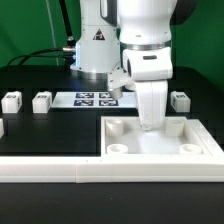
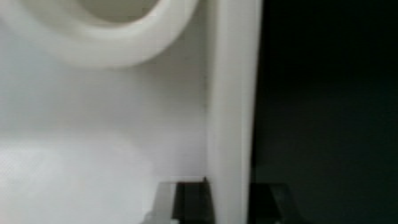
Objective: Assemble square table
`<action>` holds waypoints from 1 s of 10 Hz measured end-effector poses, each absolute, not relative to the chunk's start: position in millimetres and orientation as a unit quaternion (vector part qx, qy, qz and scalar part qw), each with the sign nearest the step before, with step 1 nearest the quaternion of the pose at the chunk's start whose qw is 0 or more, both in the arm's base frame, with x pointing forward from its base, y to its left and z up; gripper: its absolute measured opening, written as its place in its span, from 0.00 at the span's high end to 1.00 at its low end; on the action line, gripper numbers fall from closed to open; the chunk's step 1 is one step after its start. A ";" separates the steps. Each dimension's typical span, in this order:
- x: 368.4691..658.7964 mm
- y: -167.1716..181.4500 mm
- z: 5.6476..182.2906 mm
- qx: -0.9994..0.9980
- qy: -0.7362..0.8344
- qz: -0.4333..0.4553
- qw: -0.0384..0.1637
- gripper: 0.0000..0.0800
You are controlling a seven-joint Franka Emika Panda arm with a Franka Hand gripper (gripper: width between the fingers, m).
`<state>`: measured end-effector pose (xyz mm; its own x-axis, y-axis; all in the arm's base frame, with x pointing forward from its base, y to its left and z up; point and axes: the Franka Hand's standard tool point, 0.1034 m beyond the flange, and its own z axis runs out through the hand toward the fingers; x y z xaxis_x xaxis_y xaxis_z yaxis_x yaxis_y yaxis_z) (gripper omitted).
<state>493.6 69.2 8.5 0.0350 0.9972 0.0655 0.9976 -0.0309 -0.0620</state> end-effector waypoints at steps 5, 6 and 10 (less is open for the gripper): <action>493.3 68.2 7.8 -0.719 -0.694 -0.001 0.046 0.26; 493.2 68.0 7.6 -0.719 -0.694 -0.001 0.046 0.20; 487.1 57.0 16.6 -0.752 -0.658 -0.021 0.033 0.19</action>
Offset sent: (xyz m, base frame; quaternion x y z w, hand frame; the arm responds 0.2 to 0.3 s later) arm 0.0000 0.0000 0.0000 0.0000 0.0000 0.0000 1.0000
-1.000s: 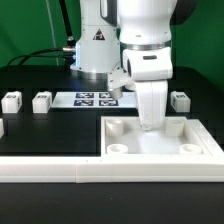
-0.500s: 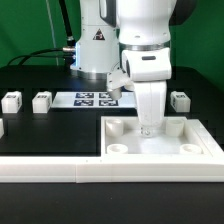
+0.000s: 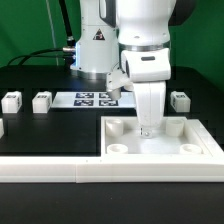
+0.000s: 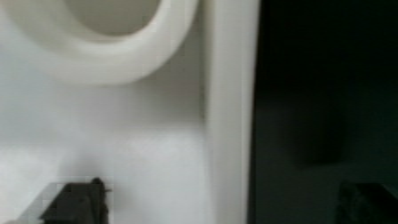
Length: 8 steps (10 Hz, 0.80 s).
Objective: Assemble square table
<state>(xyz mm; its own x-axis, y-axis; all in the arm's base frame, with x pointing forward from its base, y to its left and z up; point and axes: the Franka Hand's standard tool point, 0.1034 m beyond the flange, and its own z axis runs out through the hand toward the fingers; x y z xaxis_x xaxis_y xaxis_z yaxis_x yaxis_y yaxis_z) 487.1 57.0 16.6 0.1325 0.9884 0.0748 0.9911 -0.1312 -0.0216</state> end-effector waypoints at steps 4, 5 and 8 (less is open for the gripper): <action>461.0 70.0 51.6 -0.840 -0.542 -0.040 0.011 0.19; 457.2 74.8 52.8 -0.852 -0.523 -0.037 0.012 0.19; 457.3 74.1 51.8 -0.863 -0.504 -0.037 0.014 0.19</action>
Offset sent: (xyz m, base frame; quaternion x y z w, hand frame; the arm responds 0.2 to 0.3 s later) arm -0.0205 0.0142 0.0232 -0.0554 -0.0142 0.1243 0.9906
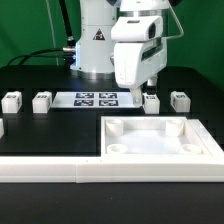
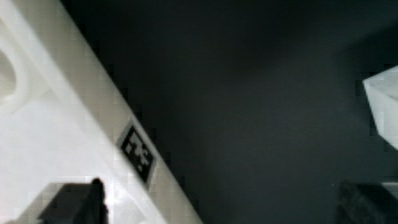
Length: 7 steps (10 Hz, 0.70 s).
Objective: Assemble square table
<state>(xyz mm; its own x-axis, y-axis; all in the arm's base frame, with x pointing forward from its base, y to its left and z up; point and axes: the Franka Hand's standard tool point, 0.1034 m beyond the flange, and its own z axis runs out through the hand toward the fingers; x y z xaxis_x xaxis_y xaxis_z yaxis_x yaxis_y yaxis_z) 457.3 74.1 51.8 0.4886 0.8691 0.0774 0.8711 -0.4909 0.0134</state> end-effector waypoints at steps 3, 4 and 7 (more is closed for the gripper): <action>439.4 84.1 56.1 -0.947 -0.316 -0.048 0.021 0.19; 433.6 94.5 56.8 -0.965 -0.256 -0.045 0.026 0.19; 422.8 129.0 55.1 -0.992 -0.113 -0.036 0.040 0.19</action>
Offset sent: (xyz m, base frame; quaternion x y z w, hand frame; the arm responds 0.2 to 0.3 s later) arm -0.0261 0.0164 0.0059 -0.0234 -0.0162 0.3483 0.9369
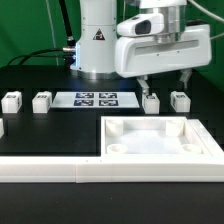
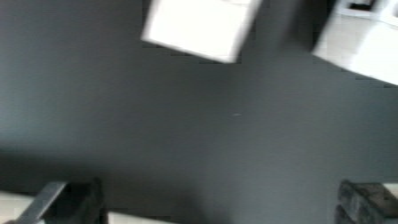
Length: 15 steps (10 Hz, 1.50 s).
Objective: Assemble square table
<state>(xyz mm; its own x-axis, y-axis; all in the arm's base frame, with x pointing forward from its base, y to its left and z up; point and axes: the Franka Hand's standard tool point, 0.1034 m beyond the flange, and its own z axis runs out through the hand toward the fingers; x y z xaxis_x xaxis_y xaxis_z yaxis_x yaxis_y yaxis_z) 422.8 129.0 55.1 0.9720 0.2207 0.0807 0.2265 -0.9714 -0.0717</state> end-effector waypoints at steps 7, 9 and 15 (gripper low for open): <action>392.9 181.2 43.9 -0.997 0.040 -0.033 0.060 0.19; 377.2 183.8 36.4 -0.998 0.026 -0.024 0.054 0.19; 377.0 173.9 37.7 -0.994 0.026 0.100 0.031 0.19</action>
Offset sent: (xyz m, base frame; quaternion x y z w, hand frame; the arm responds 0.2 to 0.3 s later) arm 0.0000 0.0000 0.0000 0.0000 0.0000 0.1938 0.9810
